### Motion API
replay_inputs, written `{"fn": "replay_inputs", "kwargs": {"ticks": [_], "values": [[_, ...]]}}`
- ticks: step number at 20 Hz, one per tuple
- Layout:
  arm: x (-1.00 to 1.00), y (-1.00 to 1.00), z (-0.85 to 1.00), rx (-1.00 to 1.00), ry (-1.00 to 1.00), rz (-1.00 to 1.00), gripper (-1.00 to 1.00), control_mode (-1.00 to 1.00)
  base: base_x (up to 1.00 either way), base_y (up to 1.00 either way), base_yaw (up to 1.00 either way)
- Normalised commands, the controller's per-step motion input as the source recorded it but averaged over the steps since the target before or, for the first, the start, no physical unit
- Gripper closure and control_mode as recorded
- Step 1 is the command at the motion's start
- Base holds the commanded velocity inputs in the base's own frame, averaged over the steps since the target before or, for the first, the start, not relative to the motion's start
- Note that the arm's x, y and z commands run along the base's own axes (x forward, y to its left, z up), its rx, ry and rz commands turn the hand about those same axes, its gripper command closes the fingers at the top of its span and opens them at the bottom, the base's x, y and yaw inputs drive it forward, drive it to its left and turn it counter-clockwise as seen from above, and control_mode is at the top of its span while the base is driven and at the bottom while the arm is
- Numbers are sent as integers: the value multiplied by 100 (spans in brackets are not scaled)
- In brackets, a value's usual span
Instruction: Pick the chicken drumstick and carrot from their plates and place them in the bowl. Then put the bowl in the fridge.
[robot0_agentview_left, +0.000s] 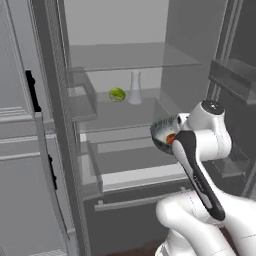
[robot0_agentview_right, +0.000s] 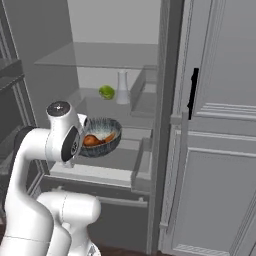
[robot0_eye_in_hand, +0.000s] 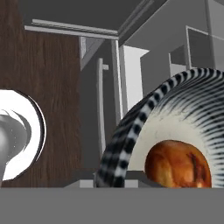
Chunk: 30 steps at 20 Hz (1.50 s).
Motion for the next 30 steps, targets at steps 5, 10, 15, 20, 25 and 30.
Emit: {"fn": "replay_inputs", "kwargs": {"ticks": [5, 10, 15, 20, 25, 30], "values": [[0, 0, 0, 0, 0, 0, 100, 100, 73, 2, 0], [0, 0, 0, 0, 0, 0, 100, 100, 1, 0, 1], [-24, 2, 1, -6, -5, 0, 100, -100, 0, 0, 0], [-65, 15, 50, -8, -10, 5, 100, -100, 0, 0, 0], [-41, 11, 98, -4, -1, 18, 100, -100, 0, 0, 0], [17, 15, 90, -2, -5, 27, 100, -100, 0, 0, 0]]}}
